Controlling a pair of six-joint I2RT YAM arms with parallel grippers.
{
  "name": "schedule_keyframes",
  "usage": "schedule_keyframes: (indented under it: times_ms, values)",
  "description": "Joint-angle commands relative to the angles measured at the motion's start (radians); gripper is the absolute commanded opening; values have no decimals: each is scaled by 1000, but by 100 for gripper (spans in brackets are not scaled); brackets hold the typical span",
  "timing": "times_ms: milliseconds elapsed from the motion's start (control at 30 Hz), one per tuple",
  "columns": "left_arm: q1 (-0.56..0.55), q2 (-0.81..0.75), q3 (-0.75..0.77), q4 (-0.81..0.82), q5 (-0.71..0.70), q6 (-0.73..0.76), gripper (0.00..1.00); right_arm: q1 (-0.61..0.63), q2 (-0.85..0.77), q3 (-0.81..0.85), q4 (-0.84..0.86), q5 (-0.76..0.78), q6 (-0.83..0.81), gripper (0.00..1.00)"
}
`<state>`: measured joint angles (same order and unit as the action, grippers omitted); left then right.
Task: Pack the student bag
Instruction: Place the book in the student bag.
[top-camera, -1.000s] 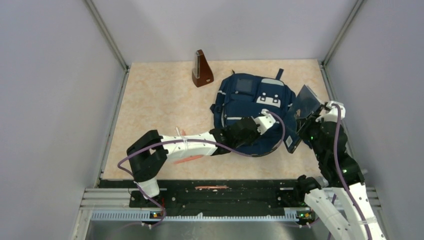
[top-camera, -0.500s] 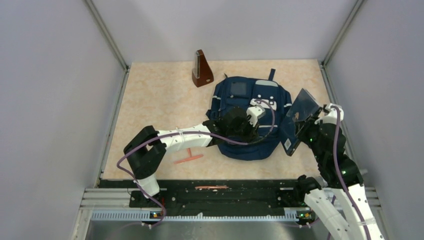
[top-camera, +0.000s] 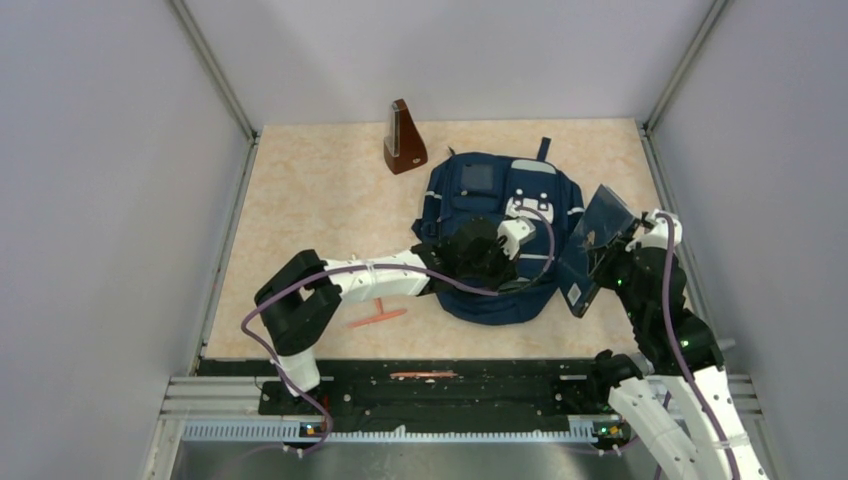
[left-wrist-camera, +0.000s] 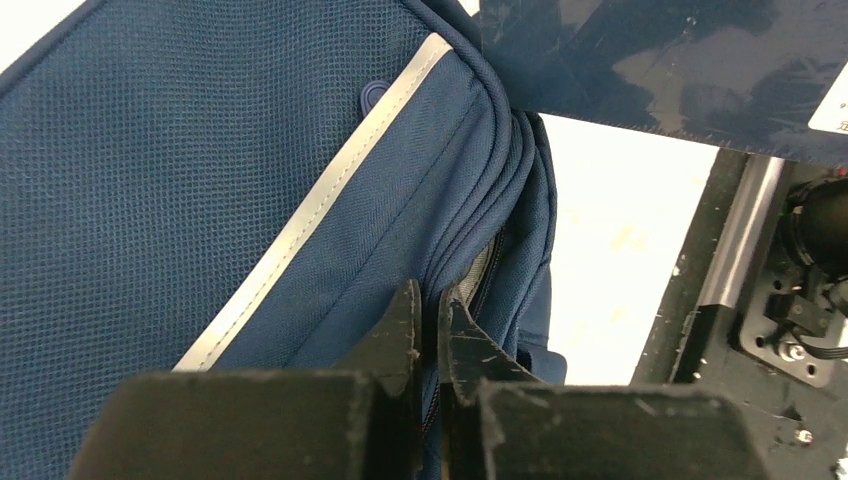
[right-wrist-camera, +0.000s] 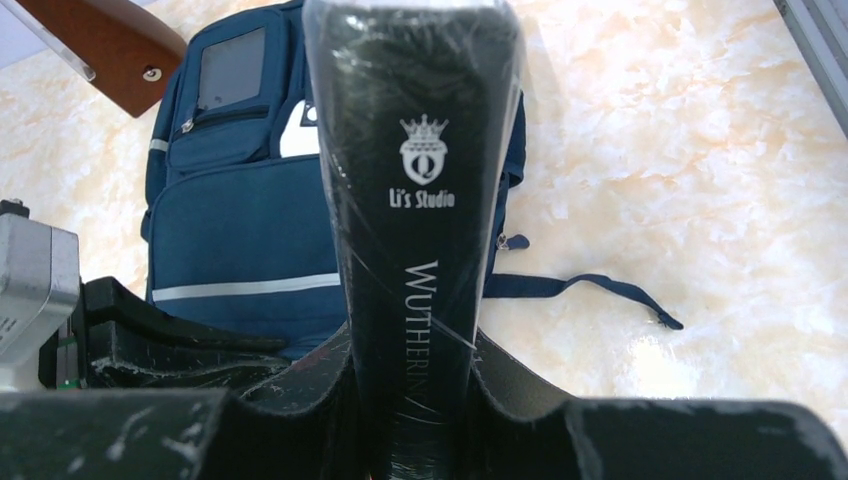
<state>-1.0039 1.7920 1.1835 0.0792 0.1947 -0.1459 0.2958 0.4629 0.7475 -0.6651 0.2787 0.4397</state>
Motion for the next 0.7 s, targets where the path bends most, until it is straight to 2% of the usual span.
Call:
schedule_keyframes:
  times_ms: [0,200,300,433,667]
  values:
    - [-11,-82,-27,126,-151,88,0,-4,-23,60,136,-40,36,0]
    - [-19,-176,-64,262,-354,199,0,-6,-14,146,87,-99,48,0]
    - [-17,-184,-41,326,-482,202,0,-5,-13,206,47,-132,60,0]
    - [-7,-172,25,372,-509,230,0,-5,-28,204,67,-266,121,0]
    - [61,-115,131,389,-507,232,0,-4,-96,65,197,-518,250,0]
